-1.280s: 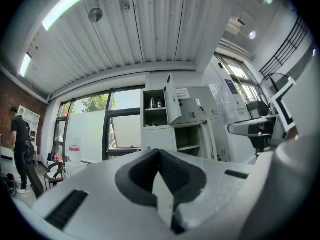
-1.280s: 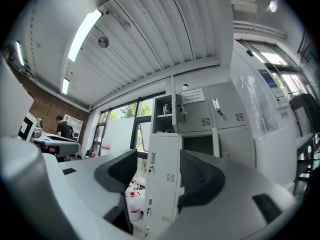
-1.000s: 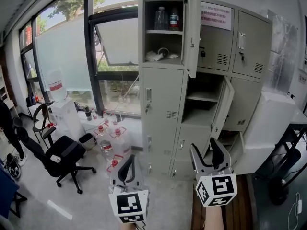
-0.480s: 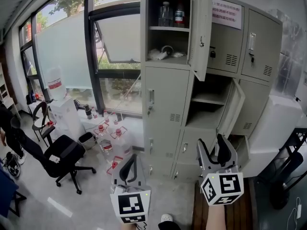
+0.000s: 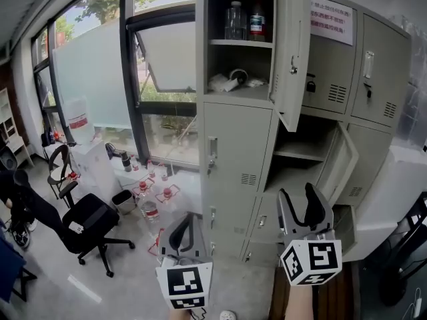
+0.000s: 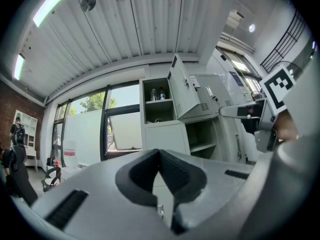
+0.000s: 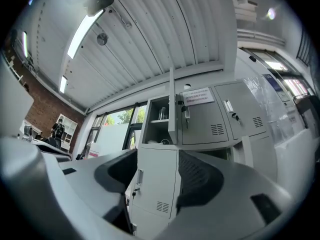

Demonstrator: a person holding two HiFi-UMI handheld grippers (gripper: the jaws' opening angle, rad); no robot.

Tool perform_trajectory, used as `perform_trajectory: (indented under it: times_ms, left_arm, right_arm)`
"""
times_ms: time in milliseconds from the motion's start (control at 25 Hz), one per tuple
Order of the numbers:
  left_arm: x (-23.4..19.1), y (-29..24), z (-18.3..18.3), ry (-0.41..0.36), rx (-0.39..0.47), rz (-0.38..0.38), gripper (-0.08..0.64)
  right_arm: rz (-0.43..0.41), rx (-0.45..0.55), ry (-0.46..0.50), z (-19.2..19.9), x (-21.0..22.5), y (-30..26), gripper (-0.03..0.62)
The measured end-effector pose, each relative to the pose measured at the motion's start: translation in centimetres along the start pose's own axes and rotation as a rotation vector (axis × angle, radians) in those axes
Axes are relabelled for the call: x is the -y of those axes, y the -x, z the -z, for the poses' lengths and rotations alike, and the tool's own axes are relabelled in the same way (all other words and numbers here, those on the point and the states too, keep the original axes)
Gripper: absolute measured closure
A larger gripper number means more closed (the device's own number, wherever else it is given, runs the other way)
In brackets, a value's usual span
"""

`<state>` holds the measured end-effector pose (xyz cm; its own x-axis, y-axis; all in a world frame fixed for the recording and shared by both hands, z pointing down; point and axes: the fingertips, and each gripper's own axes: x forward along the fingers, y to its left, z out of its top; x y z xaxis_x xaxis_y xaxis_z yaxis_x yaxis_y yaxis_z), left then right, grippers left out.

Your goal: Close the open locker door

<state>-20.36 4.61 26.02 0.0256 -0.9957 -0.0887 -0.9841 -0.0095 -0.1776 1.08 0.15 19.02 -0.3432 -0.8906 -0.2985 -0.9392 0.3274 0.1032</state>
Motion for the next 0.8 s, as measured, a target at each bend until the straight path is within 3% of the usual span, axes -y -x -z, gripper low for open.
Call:
perform_trajectory:
  times_ms: [400, 800]
  left_arm:
    - [-0.3, -7.9, -1.6, -0.022, 0.027, -0.033, 0.558]
    - [-0.1, -12.2, -1.8, -0.009, 0.026, -0.035, 0.558]
  right_arm:
    - [-0.014, 0.104, 0.024, -2.3, 2.6, -8.3, 0.33]
    - [-0.028, 0.186, 0.039, -4.2, 2.9, -12.0, 0.33]
